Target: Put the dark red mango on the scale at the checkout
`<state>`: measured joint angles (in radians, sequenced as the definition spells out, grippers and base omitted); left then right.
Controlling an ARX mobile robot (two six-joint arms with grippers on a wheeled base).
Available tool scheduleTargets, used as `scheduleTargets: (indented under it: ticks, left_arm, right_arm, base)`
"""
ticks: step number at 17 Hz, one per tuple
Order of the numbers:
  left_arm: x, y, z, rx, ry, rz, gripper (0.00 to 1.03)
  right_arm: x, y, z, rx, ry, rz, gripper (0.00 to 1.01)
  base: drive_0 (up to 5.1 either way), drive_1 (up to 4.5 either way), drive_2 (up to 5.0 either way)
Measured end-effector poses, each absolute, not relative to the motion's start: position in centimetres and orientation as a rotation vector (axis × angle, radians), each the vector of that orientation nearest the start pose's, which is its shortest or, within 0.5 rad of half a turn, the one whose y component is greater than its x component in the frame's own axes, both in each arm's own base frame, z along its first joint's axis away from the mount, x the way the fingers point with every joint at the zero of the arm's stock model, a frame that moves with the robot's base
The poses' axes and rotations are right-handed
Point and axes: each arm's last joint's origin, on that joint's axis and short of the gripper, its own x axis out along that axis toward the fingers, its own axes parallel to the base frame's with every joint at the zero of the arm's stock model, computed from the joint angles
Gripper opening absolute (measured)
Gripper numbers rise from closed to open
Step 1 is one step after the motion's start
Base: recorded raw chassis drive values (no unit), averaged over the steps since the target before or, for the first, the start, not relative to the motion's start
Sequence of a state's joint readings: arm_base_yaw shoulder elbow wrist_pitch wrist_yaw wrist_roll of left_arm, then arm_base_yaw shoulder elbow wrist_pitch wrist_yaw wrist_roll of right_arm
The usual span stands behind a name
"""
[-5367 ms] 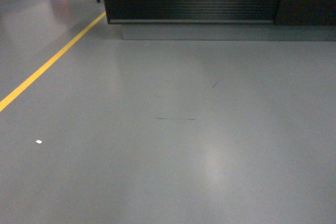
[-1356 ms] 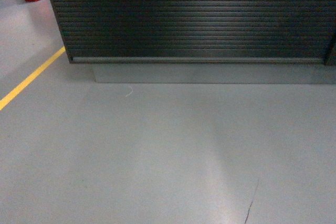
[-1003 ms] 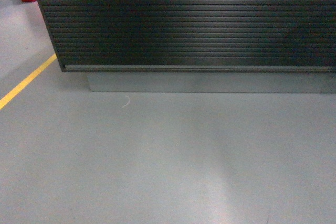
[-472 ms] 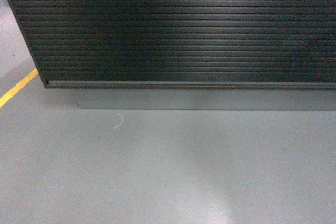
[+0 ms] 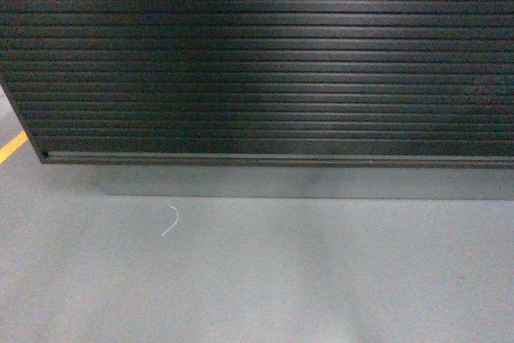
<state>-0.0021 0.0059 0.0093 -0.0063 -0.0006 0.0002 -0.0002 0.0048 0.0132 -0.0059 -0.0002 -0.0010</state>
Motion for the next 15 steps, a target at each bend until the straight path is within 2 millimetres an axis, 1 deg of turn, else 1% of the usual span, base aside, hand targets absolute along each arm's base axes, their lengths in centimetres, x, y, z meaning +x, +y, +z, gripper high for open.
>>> scheduleTargets:
  ticks: [12, 15]
  left_arm:
    - [9.75, -0.02, 16.60, 0.000, -0.001, -0.002, 0.98]
    - [9.75, -0.02, 16.60, 0.000, -0.001, -0.002, 0.98]
  right_arm:
    - [9.72, 0.00, 16.73, -0.001, -0.005, 0.000, 0.98]
    - [9.72, 0.00, 16.73, -0.001, -0.005, 0.000, 0.98]
  base:
    - [0.0, 1.90, -1.9]
    - [0.1, 2.60, -2.5]
